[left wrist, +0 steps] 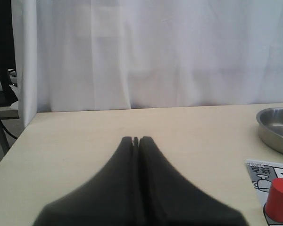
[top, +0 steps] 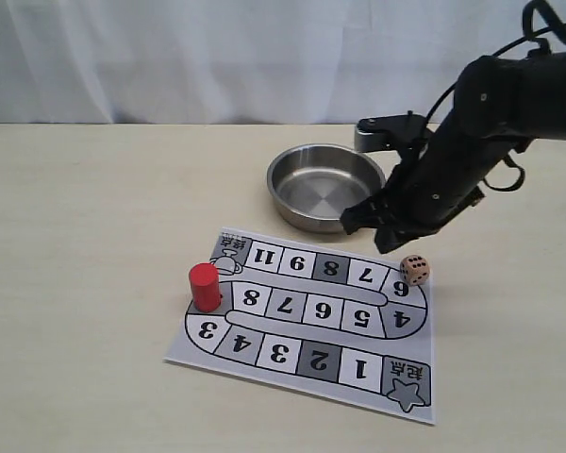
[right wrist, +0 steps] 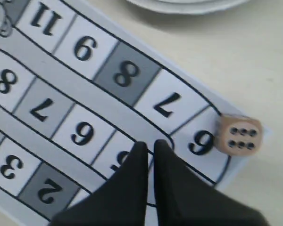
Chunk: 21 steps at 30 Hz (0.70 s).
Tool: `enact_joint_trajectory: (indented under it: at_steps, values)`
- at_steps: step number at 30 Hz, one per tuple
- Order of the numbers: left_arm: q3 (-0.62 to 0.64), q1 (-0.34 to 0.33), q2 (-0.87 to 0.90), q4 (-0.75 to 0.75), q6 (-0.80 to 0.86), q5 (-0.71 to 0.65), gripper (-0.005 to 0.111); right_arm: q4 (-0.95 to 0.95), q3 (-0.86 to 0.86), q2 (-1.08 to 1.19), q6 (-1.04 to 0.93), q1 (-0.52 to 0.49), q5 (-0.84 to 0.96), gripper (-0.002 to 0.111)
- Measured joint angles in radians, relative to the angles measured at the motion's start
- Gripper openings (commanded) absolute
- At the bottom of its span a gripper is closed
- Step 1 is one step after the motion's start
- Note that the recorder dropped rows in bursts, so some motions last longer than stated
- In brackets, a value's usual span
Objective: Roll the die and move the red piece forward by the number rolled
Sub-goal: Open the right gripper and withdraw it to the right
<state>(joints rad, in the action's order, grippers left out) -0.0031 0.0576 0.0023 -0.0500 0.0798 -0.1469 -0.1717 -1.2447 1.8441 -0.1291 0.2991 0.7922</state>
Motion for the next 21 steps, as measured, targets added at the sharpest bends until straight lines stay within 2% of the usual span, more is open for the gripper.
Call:
enact_joint_trajectory:
  at_steps: [5,13,17,21]
  values:
    - [0.0,0.0,0.0,0.0,0.0,0.0,0.0,0.053,0.0,0.0,0.014,-0.121,0.071,0.004]
    - [0.0,0.0,0.0,0.0,0.0,0.0,0.0,0.072,0.052,0.0,0.014,-0.271,0.071,0.004]
    - [0.0,0.0,0.0,0.0,0.0,0.0,0.0,0.091,0.077,0.0,-0.018,-0.322,0.071,0.004]
    - [0.0,0.0,0.0,0.0,0.0,0.0,0.0,0.096,0.092,-0.01,-0.037,-0.331,0.071,0.004]
